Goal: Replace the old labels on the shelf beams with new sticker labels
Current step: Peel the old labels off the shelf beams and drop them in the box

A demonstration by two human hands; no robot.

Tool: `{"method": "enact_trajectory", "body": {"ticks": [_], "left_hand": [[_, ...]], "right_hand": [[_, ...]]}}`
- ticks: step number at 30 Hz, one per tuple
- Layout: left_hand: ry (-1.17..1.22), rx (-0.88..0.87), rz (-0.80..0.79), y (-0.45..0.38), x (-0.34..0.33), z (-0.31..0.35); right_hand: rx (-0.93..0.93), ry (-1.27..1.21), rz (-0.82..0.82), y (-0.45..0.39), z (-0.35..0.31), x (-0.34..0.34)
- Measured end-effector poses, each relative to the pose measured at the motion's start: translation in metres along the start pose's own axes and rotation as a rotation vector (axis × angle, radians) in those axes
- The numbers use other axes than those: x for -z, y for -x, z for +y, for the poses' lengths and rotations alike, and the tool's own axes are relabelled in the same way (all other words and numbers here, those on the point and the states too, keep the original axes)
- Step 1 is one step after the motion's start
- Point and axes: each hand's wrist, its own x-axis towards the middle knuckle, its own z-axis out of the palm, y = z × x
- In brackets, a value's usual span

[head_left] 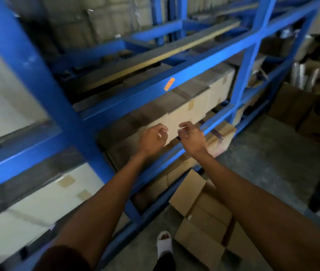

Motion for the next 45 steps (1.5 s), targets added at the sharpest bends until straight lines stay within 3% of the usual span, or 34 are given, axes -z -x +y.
{"method": "enact_trajectory", "body": {"ticks": [7,19,25,29,38,45], "left_hand": [[-0.213,-0.057,0.175,0.097,0.109,0.021],[-0.571,0.074,0.616,0.229,0.276,-0.046],[-0.73,0.244,0.484,0.264,0.346,-0.111],[-0.916,0.178,0.323,0.267,0.36,-0.137],[-1.039,0.14,0.365,0.265,0.356,-0.147],[-1.022,0.18,0.345,0.264,0.356,-0.144]], "right_hand": [[0.416,0.033,-0.092,0.048,-0.094,-0.009],[0.743,-0.092,-0.273,0.139,-0.225,-0.117],[0.84,-0.139,-0.264,0.183,-0.274,-0.18],[0.821,-0.101,-0.107,0.203,-0.282,-0.211],[0.755,-0.176,0.073,0.226,-0.274,-0.236],[0.692,-0.176,0.106,0.233,-0.275,-0.244]]}}
